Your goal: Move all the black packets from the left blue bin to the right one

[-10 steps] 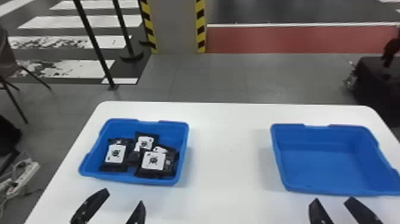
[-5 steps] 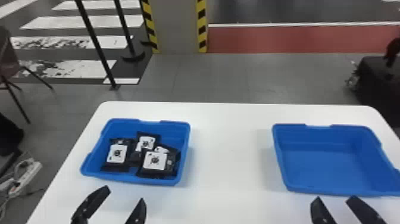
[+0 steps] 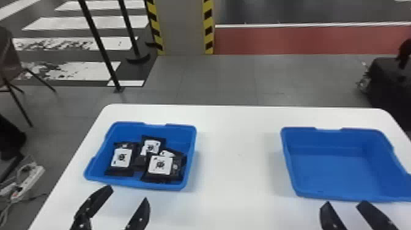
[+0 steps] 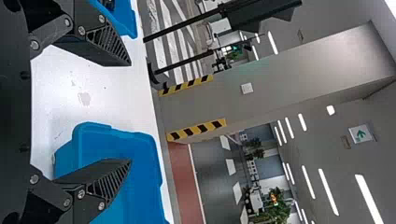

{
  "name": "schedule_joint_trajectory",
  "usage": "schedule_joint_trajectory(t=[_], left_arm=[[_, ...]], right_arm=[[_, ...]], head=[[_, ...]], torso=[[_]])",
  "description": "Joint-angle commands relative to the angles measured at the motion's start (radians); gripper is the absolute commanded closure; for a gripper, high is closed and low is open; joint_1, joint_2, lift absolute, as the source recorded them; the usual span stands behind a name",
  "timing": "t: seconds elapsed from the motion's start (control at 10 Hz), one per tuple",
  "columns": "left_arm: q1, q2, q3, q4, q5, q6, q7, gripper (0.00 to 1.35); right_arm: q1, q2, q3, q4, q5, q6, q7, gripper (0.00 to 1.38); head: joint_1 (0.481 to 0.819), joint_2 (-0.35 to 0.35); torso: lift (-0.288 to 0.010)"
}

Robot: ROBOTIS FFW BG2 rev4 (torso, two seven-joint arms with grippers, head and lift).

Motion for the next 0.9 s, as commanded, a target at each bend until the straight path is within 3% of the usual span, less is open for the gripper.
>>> schedule_joint_trajectory(t=[0.0,0.3,0.6,0.8], left_arm=[[-0.036,-0.003,0.014,0.003,-0.021,0.043,0.000,0.13],[-0.130,-0.003,0.017,0.020,-0.056,0.193,-0.006,0.13],[-0.302,0.026,0.031,0.106,-0.084,0.313,-0.034,0.13],[-0.392,0.037,0.076,0.165,-0.118,0.421,-0.089,0.14]], right_arm=[[-0.004,0.000,0.009,0.006,-0.002,0.000,0.000,0.31],[-0.019,0.000,0.020,0.033,-0.013,0.000,0.000,0.31],[-0.016,0.000,0.021,0.030,-0.016,0.000,0.002,0.31],[-0.033,0.000,0.023,0.053,-0.016,0.000,0.016,0.31]], head=[[0.695,0.109],[0.695,0.132],[0.695,0.126],[0.695,0.137]], torso=[[-0.110],[-0.110],[-0.110],[-0.110]])
